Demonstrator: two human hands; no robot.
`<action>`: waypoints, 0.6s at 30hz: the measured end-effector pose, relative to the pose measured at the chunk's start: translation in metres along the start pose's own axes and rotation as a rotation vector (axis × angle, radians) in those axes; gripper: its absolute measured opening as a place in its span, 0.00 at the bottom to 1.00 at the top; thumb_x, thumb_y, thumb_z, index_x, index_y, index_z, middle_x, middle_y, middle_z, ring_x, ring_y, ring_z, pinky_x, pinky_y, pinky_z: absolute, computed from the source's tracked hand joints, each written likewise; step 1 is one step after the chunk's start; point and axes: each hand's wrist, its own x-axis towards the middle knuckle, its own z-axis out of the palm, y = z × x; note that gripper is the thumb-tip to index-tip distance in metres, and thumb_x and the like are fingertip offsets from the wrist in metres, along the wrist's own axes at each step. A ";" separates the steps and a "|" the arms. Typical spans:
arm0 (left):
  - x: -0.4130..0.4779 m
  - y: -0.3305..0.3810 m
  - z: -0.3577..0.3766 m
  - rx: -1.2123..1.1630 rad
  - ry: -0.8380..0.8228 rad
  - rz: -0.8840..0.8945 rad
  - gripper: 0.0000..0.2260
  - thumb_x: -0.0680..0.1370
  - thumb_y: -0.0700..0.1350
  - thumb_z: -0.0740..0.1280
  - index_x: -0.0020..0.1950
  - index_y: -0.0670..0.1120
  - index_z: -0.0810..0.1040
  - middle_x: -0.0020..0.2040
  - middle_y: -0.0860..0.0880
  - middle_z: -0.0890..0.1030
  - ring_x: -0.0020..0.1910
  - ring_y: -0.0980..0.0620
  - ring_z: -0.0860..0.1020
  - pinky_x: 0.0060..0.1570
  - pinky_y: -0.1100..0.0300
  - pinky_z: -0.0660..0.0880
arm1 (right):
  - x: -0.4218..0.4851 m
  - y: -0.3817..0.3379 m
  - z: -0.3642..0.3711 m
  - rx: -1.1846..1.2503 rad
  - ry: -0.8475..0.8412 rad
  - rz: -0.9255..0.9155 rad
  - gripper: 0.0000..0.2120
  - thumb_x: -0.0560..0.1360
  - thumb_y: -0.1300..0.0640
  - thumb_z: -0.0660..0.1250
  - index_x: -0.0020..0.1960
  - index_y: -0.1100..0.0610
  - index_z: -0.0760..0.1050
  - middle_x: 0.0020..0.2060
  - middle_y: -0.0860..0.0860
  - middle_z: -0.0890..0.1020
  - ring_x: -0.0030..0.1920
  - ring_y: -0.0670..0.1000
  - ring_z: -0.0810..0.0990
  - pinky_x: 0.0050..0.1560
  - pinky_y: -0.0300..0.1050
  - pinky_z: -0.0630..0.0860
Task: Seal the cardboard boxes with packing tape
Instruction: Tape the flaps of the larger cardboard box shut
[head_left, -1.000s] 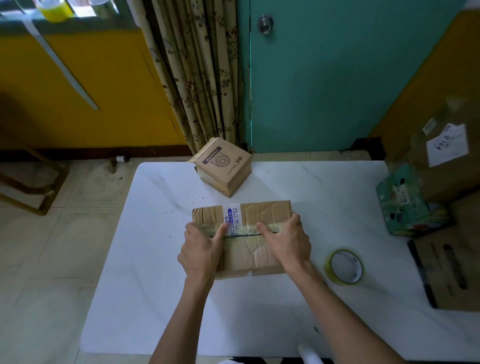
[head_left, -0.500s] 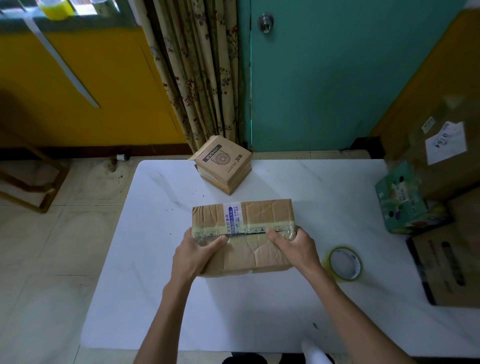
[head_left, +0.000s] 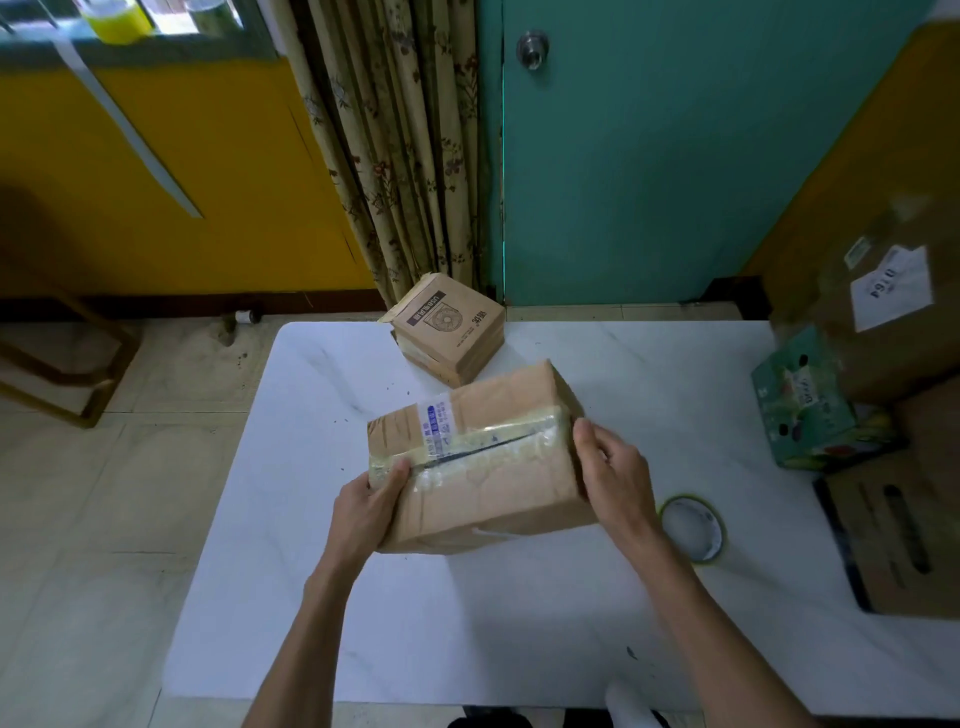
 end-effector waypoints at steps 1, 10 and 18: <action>-0.001 -0.004 0.001 -0.075 -0.025 -0.028 0.20 0.80 0.62 0.66 0.46 0.47 0.86 0.41 0.49 0.87 0.42 0.49 0.84 0.41 0.51 0.80 | -0.001 -0.006 -0.002 0.018 0.039 -0.102 0.14 0.81 0.48 0.63 0.50 0.55 0.84 0.47 0.46 0.82 0.50 0.44 0.79 0.48 0.32 0.72; -0.003 -0.023 0.024 -0.210 0.083 -0.110 0.09 0.81 0.55 0.67 0.54 0.54 0.84 0.47 0.54 0.86 0.47 0.52 0.84 0.44 0.55 0.80 | -0.011 -0.039 0.015 -0.311 0.027 -0.315 0.30 0.69 0.31 0.70 0.63 0.47 0.80 0.67 0.48 0.73 0.67 0.48 0.66 0.65 0.50 0.71; -0.018 -0.018 0.008 -0.337 -0.370 -0.075 0.12 0.73 0.44 0.70 0.55 0.52 0.85 0.54 0.47 0.86 0.53 0.43 0.84 0.50 0.46 0.80 | -0.017 -0.046 0.034 -0.233 -0.192 0.127 0.34 0.68 0.32 0.71 0.64 0.53 0.70 0.52 0.45 0.80 0.39 0.35 0.72 0.30 0.28 0.63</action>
